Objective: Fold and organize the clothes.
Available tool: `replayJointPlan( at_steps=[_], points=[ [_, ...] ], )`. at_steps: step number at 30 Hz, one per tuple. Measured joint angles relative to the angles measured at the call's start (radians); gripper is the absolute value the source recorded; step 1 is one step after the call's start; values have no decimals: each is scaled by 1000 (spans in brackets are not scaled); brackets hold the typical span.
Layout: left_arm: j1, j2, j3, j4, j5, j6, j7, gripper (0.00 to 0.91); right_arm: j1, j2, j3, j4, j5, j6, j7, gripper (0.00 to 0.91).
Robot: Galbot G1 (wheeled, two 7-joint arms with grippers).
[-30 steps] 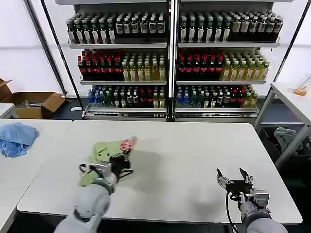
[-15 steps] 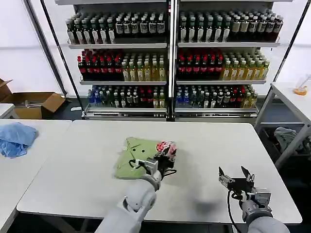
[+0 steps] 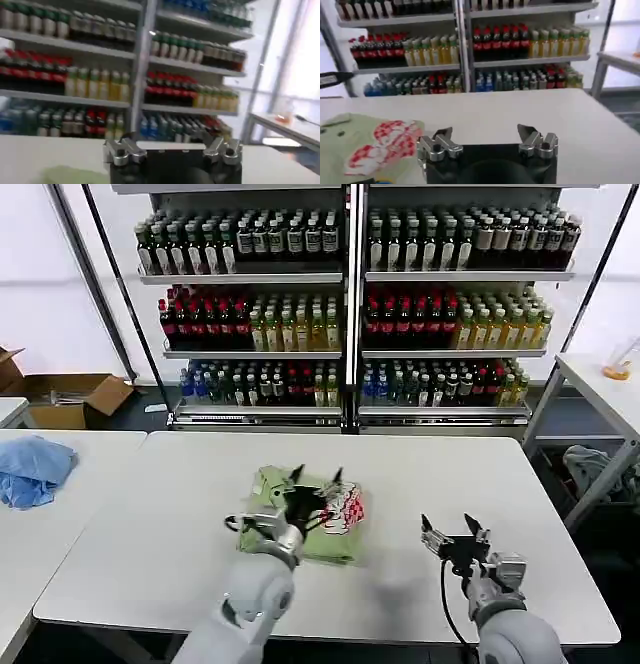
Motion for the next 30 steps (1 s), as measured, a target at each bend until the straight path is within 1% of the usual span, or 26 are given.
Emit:
replayJointPlan(
  at_steps=[3, 6, 11, 17, 18, 19, 20, 21, 30],
  points=[
    [41, 40, -76, -37, 2, -15, 1, 907, 64, 29, -54, -44, 33, -3, 16, 907],
    [82, 63, -140, -78, 7, -27, 4, 907, 136, 64, -110, -99, 77, -9, 33, 907],
    [146, 78, -220, -138, 15, -46, 7, 907, 246, 122, -193, -196, 154, -14, 59, 907],
    [205, 96, -287, -186, 16, -59, 8, 907, 345, 187, -262, -308, 209, -17, 86, 907],
    [212, 99, -295, -192, 16, -61, 8, 907, 360, 198, -272, -329, 216, -19, 90, 645],
    [220, 102, -303, -198, 16, -62, 8, 907, 373, 209, -279, -347, 223, -19, 95, 494],
    [227, 104, -309, -203, 16, -63, 8, 907, 386, 219, -285, -365, 229, -19, 100, 131],
    [233, 105, -314, -207, 16, -64, 8, 907, 400, 229, -290, -385, 233, -19, 106, 0],
    [263, 107, -342, -223, 20, -70, 12, 907, 468, 281, -317, -510, 264, -14, 137, 0]
  ],
)
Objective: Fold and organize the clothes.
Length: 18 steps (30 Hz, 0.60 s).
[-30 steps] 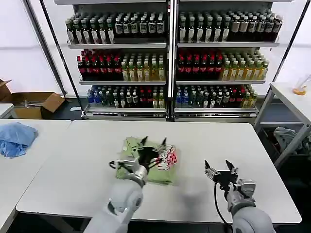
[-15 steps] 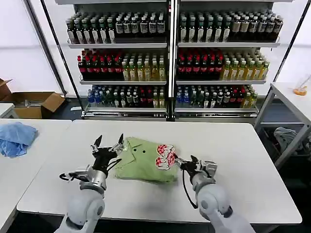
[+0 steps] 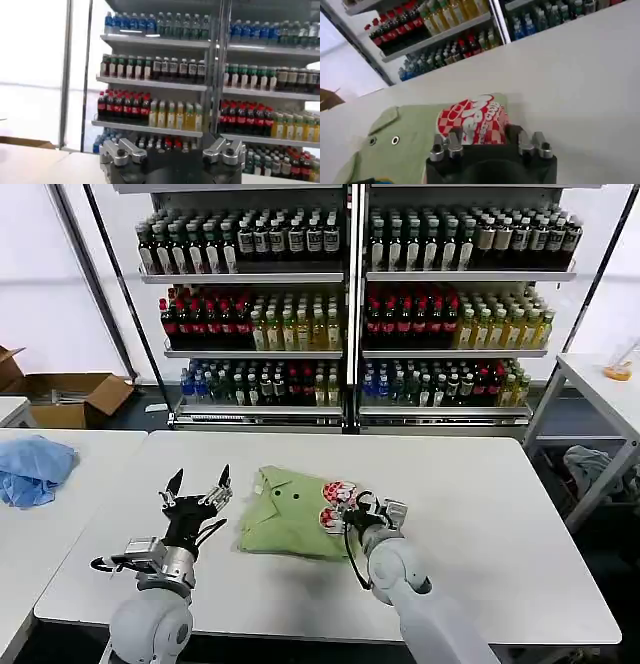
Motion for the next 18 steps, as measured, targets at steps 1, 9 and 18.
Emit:
replayJointPlan(
  at_steps=[1, 9, 18],
  points=[
    [1, 1, -2, 0, 0, 0, 0, 907, 6, 3, 0, -9, 1, 0, 3, 0],
    [9, 9, -15, -9, -4, -4, 1, 907, 48, 7, -1, -82, -13, 7, 4, 0],
    [14, 19, -20, -14, -7, -5, 5, 907, 89, -32, 19, -145, -72, -6, -29, 0]
  ],
)
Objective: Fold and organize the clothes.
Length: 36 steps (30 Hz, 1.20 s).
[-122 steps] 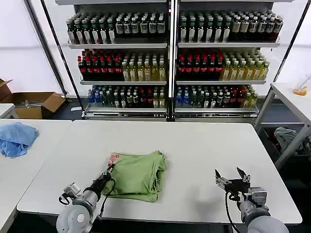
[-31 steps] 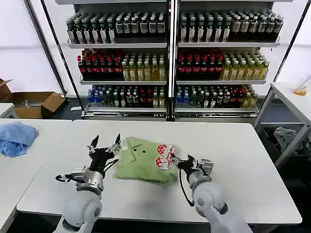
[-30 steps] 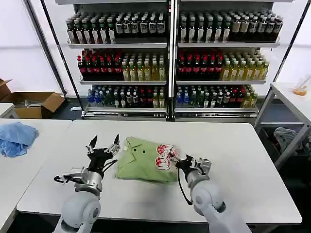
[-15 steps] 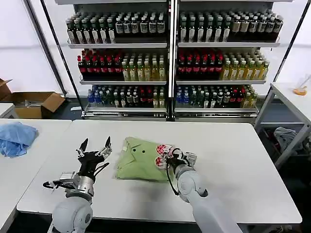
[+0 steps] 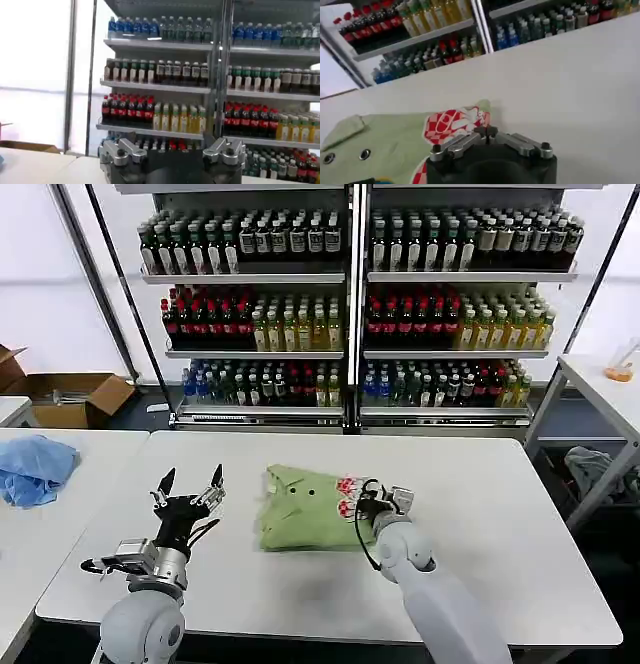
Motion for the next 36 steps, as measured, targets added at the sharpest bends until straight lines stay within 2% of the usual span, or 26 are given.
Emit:
replayJointPlan(
  at_steps=[2, 9, 15, 21, 29, 36],
  points=[
    [0, 0, 2, 0, 0, 0, 2, 907, 4, -12, 6, -8, -19, -1, -12, 907],
    [5, 3, 15, -8, 7, 2, 12, 907, -17, -60, 9, 16, -138, 24, -92, 907],
    [22, 1, 25, -21, 20, 1, 21, 907, -108, -106, 42, 114, -318, 153, -130, 907],
    [45, -10, 38, -39, 39, -4, 35, 907, -268, -151, 123, 265, -455, 276, -159, 907],
    [88, -27, 39, -59, 66, -17, 52, 907, -518, -187, 258, 467, -550, 391, -202, 907],
    [125, -31, 31, -82, 82, -26, 60, 907, -685, -194, 343, 597, -597, 453, -216, 907]
  ],
)
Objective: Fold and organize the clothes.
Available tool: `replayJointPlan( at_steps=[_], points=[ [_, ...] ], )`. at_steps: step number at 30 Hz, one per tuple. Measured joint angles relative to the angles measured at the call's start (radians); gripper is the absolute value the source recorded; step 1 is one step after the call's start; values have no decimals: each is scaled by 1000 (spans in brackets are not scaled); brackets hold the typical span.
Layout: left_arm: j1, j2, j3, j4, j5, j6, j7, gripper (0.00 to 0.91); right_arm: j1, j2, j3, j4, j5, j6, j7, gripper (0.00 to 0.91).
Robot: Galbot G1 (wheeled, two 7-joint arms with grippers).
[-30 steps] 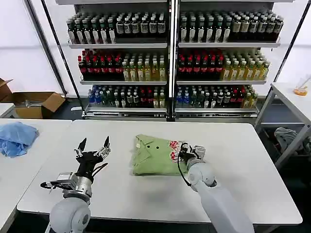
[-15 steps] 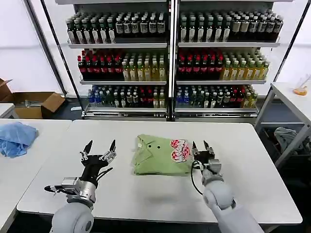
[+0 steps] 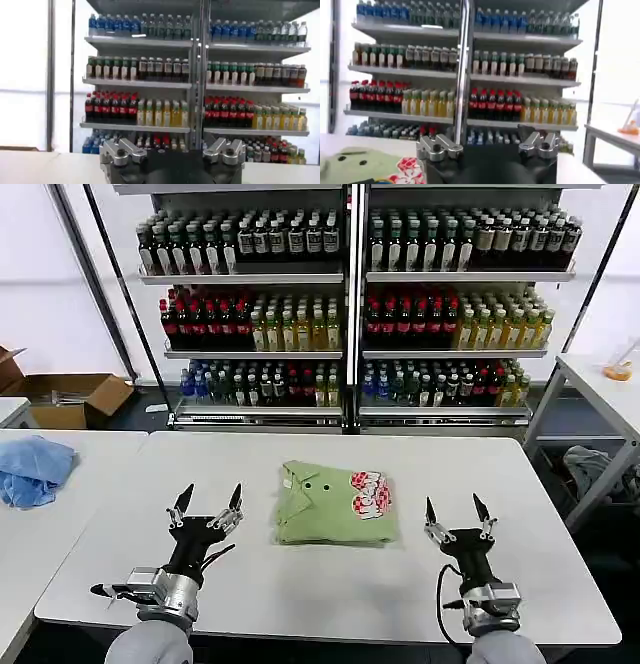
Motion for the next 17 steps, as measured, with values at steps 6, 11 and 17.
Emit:
replayJointPlan(
  at_steps=[6, 11, 17],
  points=[
    [28, -2, -9, -19, 5, -2, 3, 907, -71, -3, 34, 69, -26, 22, -9, 907],
    [49, -1, -16, -34, 8, -5, 7, 907, -103, -9, 58, 111, -44, 36, -9, 907],
    [70, -9, -21, -48, 16, -6, 5, 907, -125, -11, 75, 137, -55, 47, -4, 907]
  ],
)
